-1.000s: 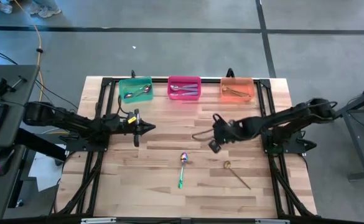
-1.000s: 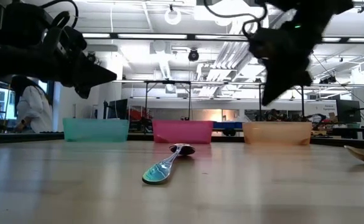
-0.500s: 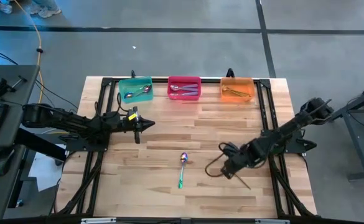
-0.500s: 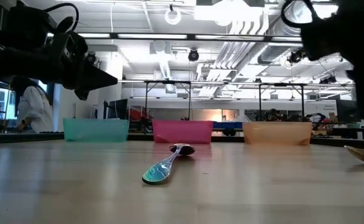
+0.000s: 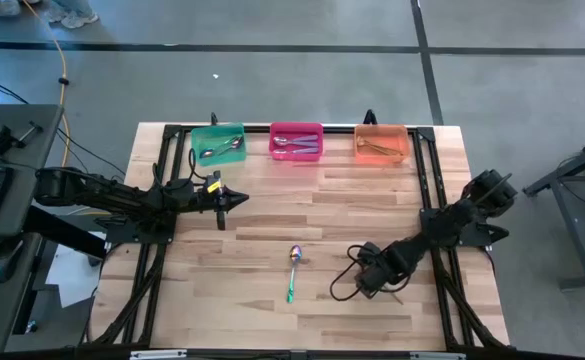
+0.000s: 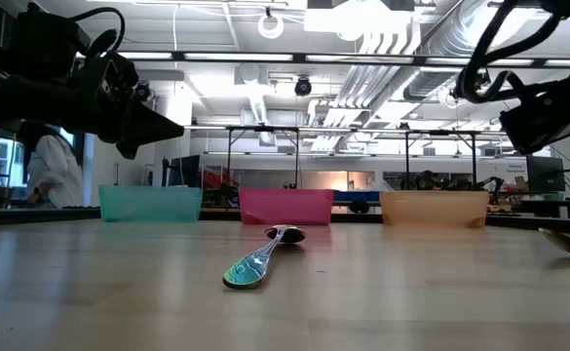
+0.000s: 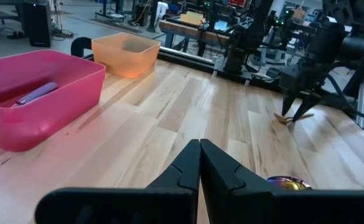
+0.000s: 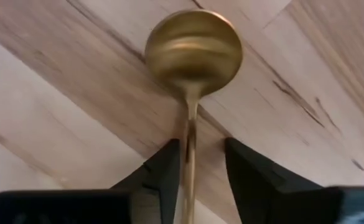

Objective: Sort silverware by color (type)
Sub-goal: Put the gold spoon into the orange bin

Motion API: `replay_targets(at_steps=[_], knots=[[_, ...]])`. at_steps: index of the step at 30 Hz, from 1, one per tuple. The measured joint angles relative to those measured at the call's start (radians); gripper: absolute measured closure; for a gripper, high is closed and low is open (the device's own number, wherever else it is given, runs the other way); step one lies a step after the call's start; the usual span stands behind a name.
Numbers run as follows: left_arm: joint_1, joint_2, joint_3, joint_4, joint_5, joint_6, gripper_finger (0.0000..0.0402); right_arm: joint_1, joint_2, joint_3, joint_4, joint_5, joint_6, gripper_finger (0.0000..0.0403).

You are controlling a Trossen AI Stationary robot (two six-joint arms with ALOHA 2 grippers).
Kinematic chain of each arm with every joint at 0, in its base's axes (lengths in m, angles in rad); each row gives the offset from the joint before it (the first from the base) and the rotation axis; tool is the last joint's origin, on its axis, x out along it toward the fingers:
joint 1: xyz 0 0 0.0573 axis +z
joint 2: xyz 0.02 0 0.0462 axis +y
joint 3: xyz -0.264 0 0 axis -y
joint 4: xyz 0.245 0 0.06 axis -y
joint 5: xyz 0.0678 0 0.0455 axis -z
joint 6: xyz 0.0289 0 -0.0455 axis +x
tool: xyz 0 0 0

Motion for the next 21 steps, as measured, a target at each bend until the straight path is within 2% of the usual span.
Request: replay_targets(at_steps=[4,10,16,21], knots=[[0.0,0.0,0.0,0.001,0.007,-0.011,0.0401,0.0,0.013,0.001,0.007,-0.004,-0.003,0.0321],[0.0,0.0,0.0,0.004,0.022,-0.016,0.0401,-0.043,-0.027,-0.004,0.024,-0.014,-0.014,0.0395],[0.0,0.0,0.0,0.004,0.018,-0.028,0.0401,-0.184,-0.074,0.017,0.073,0.132,-0.162,0.04],[0.0,0.0,0.0,0.0,0.022,-0.043,0.0401,-0.396,-0.148,0.018,0.063,0.128,-0.381,0.0402]])
